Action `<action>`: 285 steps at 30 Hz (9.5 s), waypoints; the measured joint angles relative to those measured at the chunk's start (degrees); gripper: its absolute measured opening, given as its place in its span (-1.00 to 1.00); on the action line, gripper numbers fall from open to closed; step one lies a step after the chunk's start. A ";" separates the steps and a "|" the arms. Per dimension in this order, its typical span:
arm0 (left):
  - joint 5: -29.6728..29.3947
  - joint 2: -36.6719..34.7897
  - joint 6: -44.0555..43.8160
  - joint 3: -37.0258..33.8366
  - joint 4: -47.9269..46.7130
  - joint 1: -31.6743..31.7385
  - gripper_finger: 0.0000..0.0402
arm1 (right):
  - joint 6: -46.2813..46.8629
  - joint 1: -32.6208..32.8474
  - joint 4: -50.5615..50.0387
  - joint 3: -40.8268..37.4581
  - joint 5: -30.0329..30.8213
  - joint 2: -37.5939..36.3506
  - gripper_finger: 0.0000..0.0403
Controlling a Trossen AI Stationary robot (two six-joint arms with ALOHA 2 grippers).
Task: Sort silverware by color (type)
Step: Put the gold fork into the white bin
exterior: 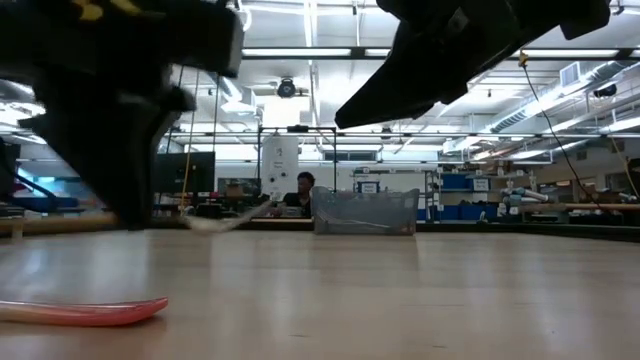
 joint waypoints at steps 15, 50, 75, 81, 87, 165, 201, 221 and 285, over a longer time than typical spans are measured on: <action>-12.24 -0.12 13.02 4.00 -4.31 1.63 -0.89 | -1.65 8.87 -3.34 0.04 22.93 0.00 -0.58; -22.41 -9.94 32.77 3.67 8.39 7.98 -0.89 | 8.20 13.82 -11.15 0.07 26.83 -2.38 -0.58; -18.44 -9.94 46.49 -4.52 36.91 13.46 -0.89 | 7.15 16.37 -11.25 0.04 26.52 -5.81 -0.58; -16.96 -9.96 49.30 -7.72 46.56 14.45 -0.89 | 7.15 16.33 -11.17 0.04 25.70 -5.79 -0.58; -14.55 -9.94 49.44 -11.86 55.78 14.64 -0.89 | 7.10 16.07 -11.16 0.04 25.70 -5.73 -0.58; -0.10 -13.40 62.54 -32.27 129.62 21.91 -0.89 | -32.02 1.77 24.41 0.02 42.22 -6.58 -0.26; 1.81 -14.74 61.68 -32.29 118.00 27.82 -0.26 | -32.65 3.04 21.88 0.04 49.60 -7.46 -0.83; -0.60 -27.64 62.49 -32.29 91.36 28.93 -0.28 | -4.96 -0.98 -10.14 0.07 22.10 -15.27 -0.83; -7.80 -28.81 66.12 -32.27 86.46 28.60 -0.28 | 65.78 12.65 -69.15 0.04 -20.75 -30.46 -0.83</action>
